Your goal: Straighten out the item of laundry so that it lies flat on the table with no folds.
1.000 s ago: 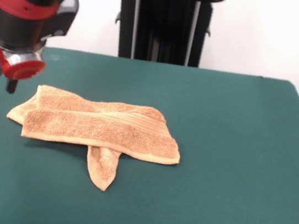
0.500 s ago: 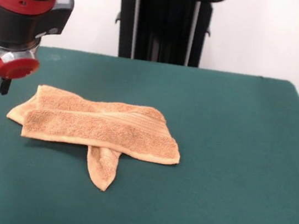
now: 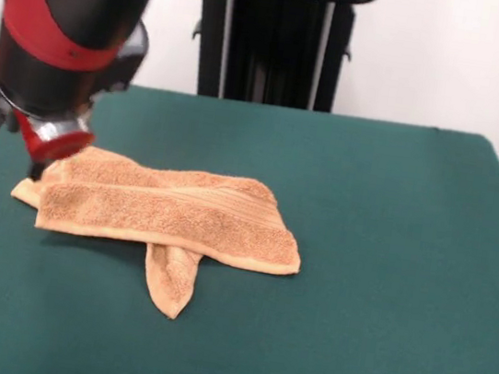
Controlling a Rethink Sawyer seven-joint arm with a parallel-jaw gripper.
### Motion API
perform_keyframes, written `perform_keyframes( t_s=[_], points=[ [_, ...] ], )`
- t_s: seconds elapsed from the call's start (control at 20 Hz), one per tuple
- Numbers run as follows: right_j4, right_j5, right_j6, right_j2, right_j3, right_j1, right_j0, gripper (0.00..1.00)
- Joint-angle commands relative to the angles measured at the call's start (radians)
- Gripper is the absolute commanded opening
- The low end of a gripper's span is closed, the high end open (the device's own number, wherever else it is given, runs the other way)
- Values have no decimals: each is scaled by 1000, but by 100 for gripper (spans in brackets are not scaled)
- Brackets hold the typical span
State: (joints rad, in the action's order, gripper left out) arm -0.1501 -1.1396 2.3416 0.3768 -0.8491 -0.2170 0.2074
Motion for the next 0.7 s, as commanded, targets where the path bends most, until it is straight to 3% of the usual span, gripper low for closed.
perform_keyframes(
  t_s=[0.05,0.7],
  points=[
    [36,-60,273,-38,-55,125,-71,100],
    [124,-173,362,-11,109,198,-97,100]
  ],
)
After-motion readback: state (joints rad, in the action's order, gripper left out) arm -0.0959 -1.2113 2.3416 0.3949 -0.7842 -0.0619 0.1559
